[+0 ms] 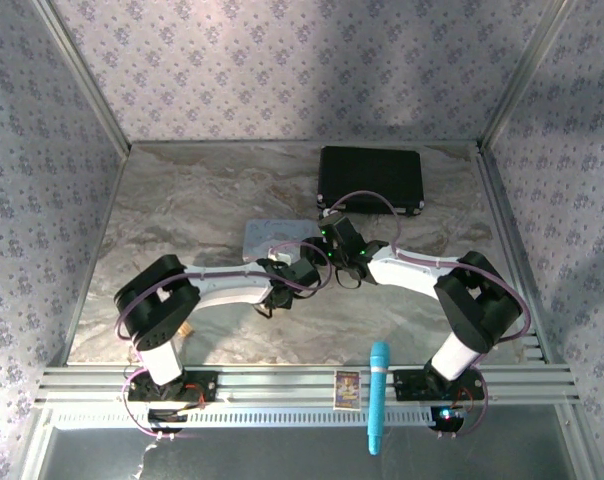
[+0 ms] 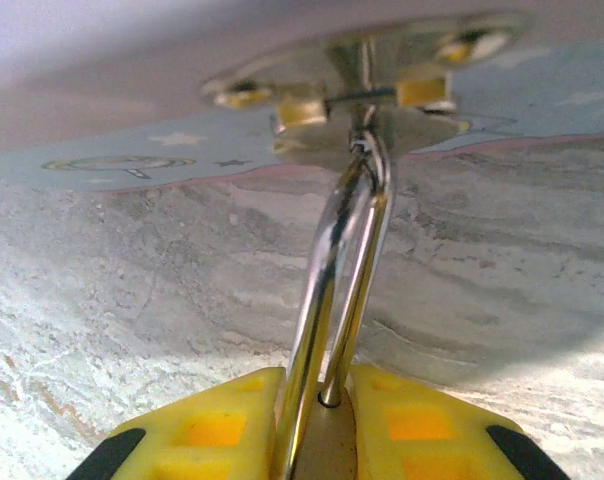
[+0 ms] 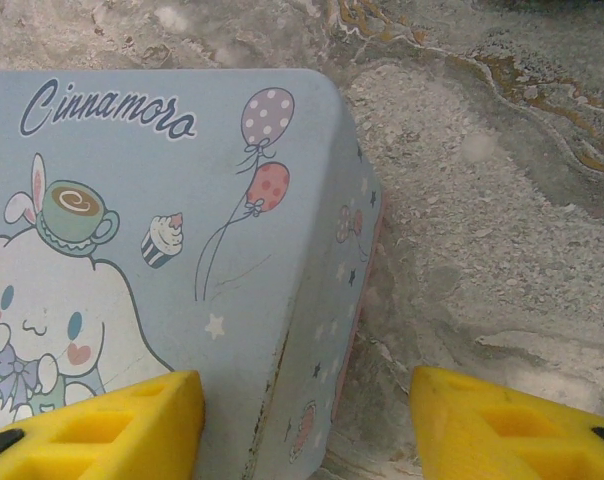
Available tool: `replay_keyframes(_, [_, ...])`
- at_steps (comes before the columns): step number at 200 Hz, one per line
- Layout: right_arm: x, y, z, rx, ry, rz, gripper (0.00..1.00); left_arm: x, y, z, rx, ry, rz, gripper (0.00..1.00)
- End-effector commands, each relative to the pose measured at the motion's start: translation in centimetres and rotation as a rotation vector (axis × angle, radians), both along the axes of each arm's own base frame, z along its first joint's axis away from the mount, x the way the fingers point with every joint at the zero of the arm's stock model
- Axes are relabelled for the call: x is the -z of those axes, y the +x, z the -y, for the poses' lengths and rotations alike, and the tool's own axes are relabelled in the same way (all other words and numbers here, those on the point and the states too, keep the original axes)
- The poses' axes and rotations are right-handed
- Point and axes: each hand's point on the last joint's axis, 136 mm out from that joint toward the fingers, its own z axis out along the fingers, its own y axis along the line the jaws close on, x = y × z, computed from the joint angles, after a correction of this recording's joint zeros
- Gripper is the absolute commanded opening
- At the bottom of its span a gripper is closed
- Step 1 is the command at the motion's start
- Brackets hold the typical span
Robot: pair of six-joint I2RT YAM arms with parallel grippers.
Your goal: Unlock a padlock with a key
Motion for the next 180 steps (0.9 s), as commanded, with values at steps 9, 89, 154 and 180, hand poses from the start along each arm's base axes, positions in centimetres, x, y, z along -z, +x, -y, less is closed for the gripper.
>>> replay_keyframes(9, [6.8,-2.9,5.2,0.067,-0.240,-0.172,0.57,1.0,-1.9,-3.5,0.013,0.201,-0.079,0.21])
replay_keyframes(89, [7.1,-3.0,5.0,0.072,-0.238,-0.182,0.58,0.4,-3.0,-2.5,0.050,0.218,-0.060,0.25])
replay_keyframes(154, [7.3,-3.1,4.8,0.069,-0.238,-0.186,0.58,0.0,-2.6,-2.1,0.091,0.290,-0.007,0.18])
replay_keyframes(180, [7.4,-3.2,4.8,0.071,-0.239,-0.188,0.57,0.5,-2.9,-1.4,0.117,0.291,-0.010,0.17])
